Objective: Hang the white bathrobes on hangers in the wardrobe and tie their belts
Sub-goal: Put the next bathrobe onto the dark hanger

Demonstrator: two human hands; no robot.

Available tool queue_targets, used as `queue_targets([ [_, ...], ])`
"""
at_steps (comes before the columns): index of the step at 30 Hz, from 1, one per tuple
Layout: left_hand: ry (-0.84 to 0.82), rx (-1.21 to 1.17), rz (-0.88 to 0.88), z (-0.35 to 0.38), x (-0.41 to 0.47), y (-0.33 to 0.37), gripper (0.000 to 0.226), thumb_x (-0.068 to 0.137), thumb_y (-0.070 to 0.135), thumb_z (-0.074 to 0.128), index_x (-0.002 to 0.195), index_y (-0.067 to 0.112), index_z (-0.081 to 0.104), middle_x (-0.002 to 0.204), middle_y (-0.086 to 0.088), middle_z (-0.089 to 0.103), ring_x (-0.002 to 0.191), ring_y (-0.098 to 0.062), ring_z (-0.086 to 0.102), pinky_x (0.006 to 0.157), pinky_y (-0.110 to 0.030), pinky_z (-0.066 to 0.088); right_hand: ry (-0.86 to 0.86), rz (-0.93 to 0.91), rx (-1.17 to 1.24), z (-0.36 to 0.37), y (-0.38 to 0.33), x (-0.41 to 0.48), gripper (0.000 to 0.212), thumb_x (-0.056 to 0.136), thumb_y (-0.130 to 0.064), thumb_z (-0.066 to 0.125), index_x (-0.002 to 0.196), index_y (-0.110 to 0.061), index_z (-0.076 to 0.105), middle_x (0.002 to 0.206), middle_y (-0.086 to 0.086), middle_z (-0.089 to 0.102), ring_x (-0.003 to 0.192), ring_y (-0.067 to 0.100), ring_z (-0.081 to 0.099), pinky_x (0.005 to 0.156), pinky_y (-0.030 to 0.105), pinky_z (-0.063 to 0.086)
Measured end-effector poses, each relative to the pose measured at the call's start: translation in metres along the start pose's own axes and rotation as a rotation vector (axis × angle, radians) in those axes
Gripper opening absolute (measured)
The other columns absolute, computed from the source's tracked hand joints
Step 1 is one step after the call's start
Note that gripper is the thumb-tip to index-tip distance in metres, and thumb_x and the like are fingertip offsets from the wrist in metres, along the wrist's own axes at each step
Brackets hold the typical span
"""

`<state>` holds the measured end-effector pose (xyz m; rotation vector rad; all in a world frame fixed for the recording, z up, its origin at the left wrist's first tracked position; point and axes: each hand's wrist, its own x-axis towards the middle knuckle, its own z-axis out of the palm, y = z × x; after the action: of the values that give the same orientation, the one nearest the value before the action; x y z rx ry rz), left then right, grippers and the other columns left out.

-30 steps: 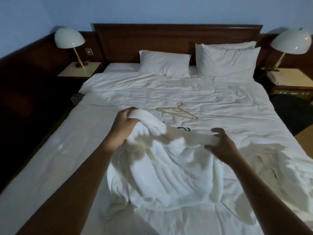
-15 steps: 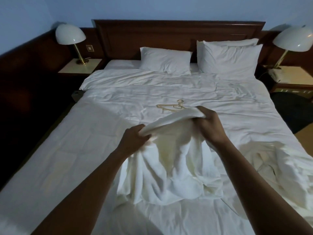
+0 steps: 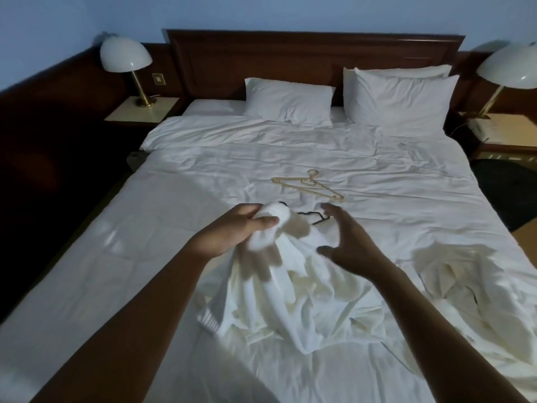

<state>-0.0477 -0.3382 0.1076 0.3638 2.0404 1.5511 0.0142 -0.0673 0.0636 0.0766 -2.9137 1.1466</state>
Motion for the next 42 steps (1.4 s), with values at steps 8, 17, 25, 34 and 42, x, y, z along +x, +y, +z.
queue_targets([
  [8,-0.102,0.519,0.003,-0.005,0.016,-0.011,0.017,0.083,0.032,0.08,0.088,0.021,0.067,0.079,0.008,0.065,0.07,-0.007,0.062,0.064,-0.025,0.043,-0.137,-0.052,0.114,0.03,-0.022,0.013,0.02,0.1,-0.038,0.059,0.082,-0.029,0.055,0.075,-0.011,0.06,0.072,0.006,0.057,0.069,0.034,0.048],
  [17,0.275,0.585,-0.139,-0.05,0.038,-0.129,0.026,0.078,0.013,0.072,0.083,0.034,0.057,0.071,0.009,0.061,0.065,-0.011,0.057,0.059,-0.026,0.041,-0.118,0.178,0.279,0.06,0.021,0.047,0.031,0.102,-0.033,0.056,0.08,-0.011,0.058,0.069,-0.005,0.054,0.064,0.01,0.051,0.064,0.032,0.041],
  [25,-0.076,0.019,-0.323,-0.073,0.091,-0.138,0.023,0.092,0.043,0.071,0.107,0.026,0.077,0.102,0.003,0.079,0.095,-0.02,0.076,0.086,-0.033,0.058,-0.062,0.296,0.247,0.106,0.054,0.125,0.015,0.099,-0.028,0.057,0.089,-0.029,0.068,0.084,-0.007,0.069,0.081,0.014,0.065,0.075,0.034,0.05],
  [34,0.154,-0.284,-0.252,-0.089,0.175,-0.203,0.028,0.09,0.013,0.075,0.117,0.01,0.072,0.11,-0.019,0.074,0.104,-0.042,0.07,0.087,-0.05,0.058,-0.177,0.32,0.173,0.189,0.106,0.207,0.02,0.099,-0.029,0.054,0.108,-0.027,0.072,0.09,-0.011,0.069,0.087,0.01,0.063,0.076,0.028,0.043],
  [42,0.313,-0.491,-0.362,-0.095,0.212,-0.276,0.022,0.088,0.018,0.078,0.109,0.014,0.076,0.105,-0.013,0.077,0.094,-0.029,0.075,0.082,-0.042,0.06,-0.221,0.421,-0.049,0.267,0.195,0.272,0.039,0.095,-0.025,0.064,0.133,-0.019,0.06,0.127,0.006,0.066,0.113,0.022,0.064,0.096,0.028,0.042],
])
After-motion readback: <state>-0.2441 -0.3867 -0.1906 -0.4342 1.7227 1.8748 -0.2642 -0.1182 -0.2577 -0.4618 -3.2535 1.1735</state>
